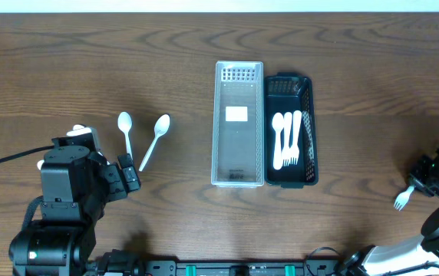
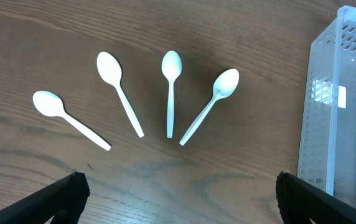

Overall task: Pack container
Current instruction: 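Move the right gripper to the last white fork and grasp it, then carry the white fork into the black basket and release it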

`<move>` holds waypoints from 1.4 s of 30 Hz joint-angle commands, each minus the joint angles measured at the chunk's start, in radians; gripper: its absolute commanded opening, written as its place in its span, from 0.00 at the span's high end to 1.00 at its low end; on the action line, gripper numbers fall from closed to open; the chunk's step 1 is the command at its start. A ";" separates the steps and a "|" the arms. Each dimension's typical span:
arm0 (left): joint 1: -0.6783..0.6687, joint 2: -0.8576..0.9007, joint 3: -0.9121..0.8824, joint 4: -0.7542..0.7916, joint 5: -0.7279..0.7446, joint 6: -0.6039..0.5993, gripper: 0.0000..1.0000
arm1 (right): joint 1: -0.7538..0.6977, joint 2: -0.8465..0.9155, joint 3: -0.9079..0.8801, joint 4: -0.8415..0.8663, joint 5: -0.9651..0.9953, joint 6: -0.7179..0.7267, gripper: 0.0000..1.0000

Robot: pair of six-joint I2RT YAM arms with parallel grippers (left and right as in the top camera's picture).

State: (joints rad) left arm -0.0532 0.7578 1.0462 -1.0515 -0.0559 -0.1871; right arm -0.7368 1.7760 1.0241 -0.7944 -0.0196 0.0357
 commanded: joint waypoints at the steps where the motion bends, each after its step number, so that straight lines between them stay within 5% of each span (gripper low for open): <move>1: 0.002 0.006 0.010 -0.003 -0.005 -0.010 0.02 | 0.037 -0.013 0.067 -0.033 -0.015 0.020 0.97; 10: 0.002 0.006 0.010 -0.003 -0.005 -0.010 0.02 | 0.217 -0.148 0.256 -0.201 -0.015 0.077 0.97; 28: 0.002 0.006 0.010 -0.022 -0.005 -0.010 0.02 | 0.914 -0.297 0.453 -0.272 0.001 0.368 0.98; 42: 0.002 0.006 0.010 -0.033 -0.005 -0.010 0.02 | 1.040 -0.085 0.453 -0.299 0.066 0.482 0.96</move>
State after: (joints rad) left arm -0.0532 0.7578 1.0462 -1.0790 -0.0559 -0.1871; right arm 0.2916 1.6253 1.4631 -1.0855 0.0269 0.4828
